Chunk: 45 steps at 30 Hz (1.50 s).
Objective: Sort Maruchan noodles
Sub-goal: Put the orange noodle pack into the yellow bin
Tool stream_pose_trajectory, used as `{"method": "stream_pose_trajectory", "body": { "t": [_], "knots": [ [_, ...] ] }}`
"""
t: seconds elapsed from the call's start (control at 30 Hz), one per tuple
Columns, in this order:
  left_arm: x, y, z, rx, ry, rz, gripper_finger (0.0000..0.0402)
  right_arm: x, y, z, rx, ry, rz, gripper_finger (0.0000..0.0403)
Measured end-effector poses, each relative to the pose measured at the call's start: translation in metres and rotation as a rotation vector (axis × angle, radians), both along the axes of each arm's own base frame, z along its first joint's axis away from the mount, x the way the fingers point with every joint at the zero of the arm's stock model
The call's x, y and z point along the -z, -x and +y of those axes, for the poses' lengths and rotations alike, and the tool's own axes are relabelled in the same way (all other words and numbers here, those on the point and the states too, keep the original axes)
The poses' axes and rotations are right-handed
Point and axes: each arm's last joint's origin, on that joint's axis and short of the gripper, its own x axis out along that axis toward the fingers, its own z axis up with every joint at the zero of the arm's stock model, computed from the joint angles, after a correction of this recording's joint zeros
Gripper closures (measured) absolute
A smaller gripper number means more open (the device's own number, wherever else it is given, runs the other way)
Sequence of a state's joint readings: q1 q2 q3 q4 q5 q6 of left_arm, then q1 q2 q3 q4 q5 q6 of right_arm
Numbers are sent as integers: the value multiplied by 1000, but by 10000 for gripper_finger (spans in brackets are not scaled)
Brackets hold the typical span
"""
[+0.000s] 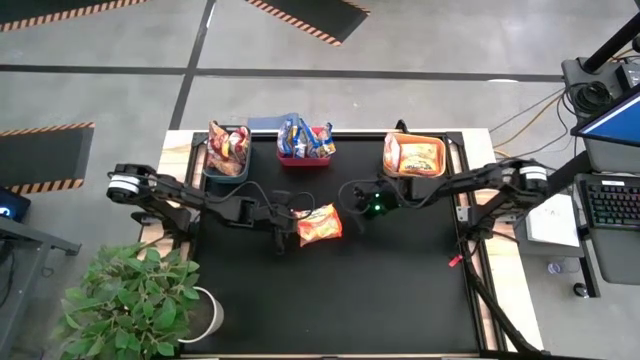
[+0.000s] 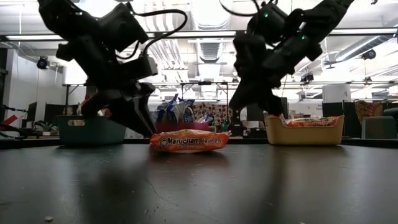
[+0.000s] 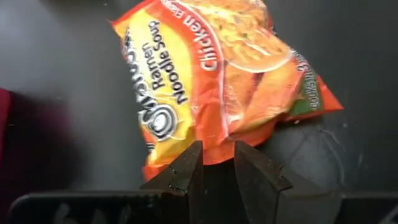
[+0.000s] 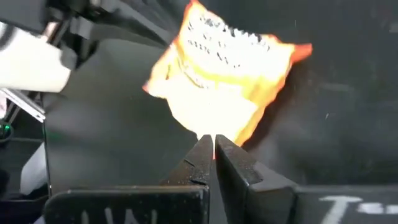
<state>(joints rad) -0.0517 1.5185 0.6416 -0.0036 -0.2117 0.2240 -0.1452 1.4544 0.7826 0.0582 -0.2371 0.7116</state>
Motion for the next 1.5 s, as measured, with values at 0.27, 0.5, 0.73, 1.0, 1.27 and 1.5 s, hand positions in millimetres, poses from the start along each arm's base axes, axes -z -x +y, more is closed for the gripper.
{"method": "stream_pose_trajectory", "body": {
  "t": [0.27,0.5,0.73,1.0,1.27,1.5],
  "knots": [
    [14,0,-3,22,63,-47,327,22,-8,0,48,-73,86,355],
    [21,-5,-3,25,64,-59,327,35,-12,-4,89,-76,116,255],
    [30,-8,-3,15,89,-53,327,39,-21,-9,104,-69,36,151],
    [35,-8,-4,19,111,-88,327,52,-26,-13,115,-69,32,75],
    [38,-5,-3,9,126,-118,327,64,-45,-14,21,-102,-161,74],
    [38,-5,-3,9,126,-118,327,69,-52,-15,3,-122,-181,127]
  ]
}}
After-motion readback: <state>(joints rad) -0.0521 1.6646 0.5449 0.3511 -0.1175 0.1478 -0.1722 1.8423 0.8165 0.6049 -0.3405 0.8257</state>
